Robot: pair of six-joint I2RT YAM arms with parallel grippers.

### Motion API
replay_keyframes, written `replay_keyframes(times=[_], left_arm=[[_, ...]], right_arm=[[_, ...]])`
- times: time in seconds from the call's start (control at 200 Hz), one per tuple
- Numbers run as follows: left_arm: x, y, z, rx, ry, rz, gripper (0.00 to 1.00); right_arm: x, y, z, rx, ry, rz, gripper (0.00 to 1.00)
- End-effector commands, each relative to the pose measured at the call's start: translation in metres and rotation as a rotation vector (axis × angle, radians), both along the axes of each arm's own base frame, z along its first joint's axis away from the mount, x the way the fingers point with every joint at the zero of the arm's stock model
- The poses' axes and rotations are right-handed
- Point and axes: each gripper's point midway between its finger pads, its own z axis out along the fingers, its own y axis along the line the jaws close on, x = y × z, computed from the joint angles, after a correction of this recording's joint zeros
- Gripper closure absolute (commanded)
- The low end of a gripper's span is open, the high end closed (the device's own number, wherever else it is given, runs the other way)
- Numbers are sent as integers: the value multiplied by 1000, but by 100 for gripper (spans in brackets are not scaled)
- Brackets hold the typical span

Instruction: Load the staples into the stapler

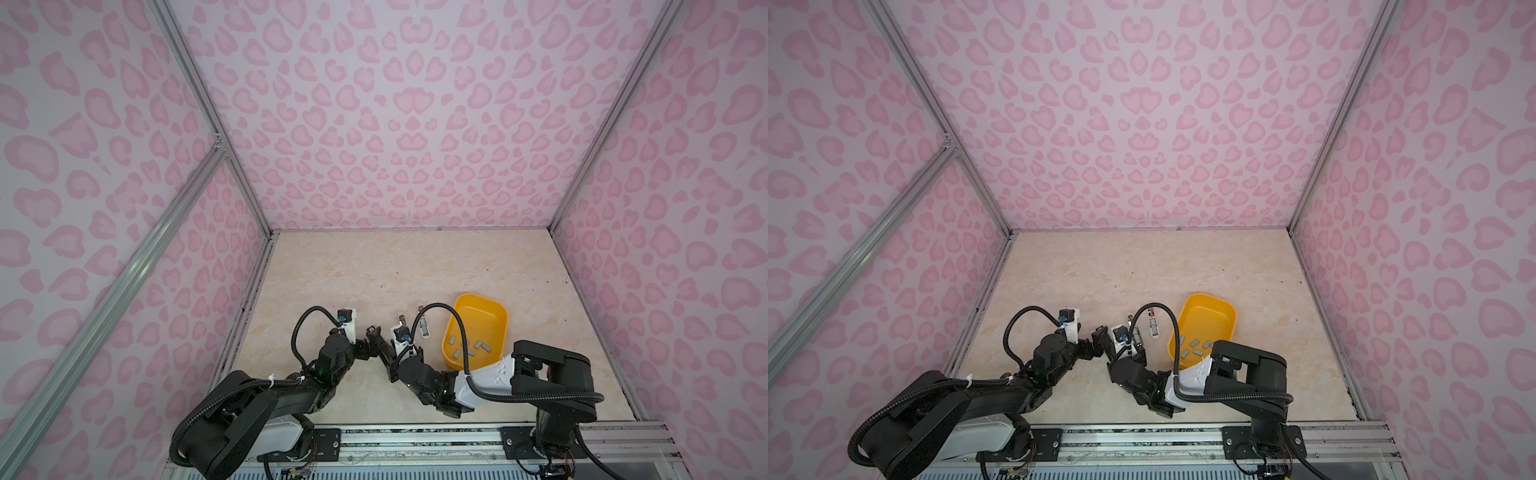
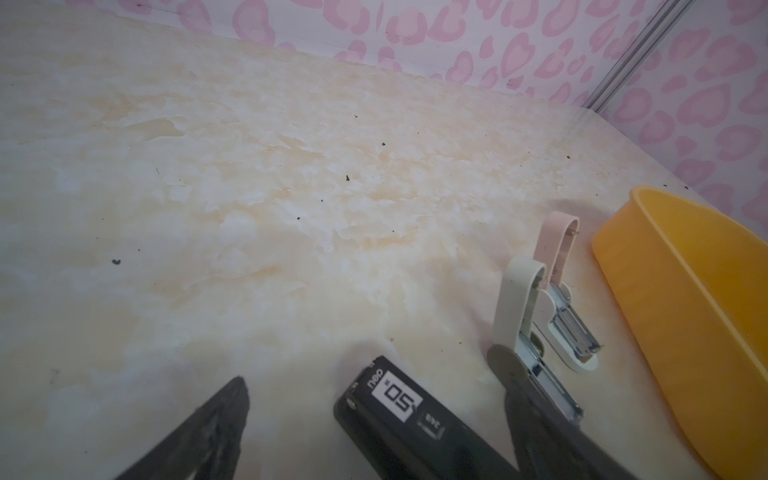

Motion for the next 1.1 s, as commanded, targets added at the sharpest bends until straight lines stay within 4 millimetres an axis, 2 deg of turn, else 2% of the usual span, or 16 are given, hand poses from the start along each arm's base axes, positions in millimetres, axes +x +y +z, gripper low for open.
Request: replay_keyframes(times=[0.0,0.42,0.695,0.84,0.95,1.095], left_arm=[[0,-3,11,-43,-33,-10,3],[-22,-11,0,-68,3,-73,3],[-26,-20,1,-49,-4,-85,3],[-23,-15,3,-32,-17,-56,3],[-18,-14,16,-33,-52,-41,3],[-10,-10,44,-42,-116,0,2]], right_arm=[[-4,0,-17,-29,40,8,80],[-7,-12,-48,-84,78,-34,82],[-9,-16,-62,-105,99,-40,83],[-8,-14,-47,-90,83,-41,81],[-3,-13,-20,-69,48,-46,76],[4,-14,10,-40,30,-27,72]])
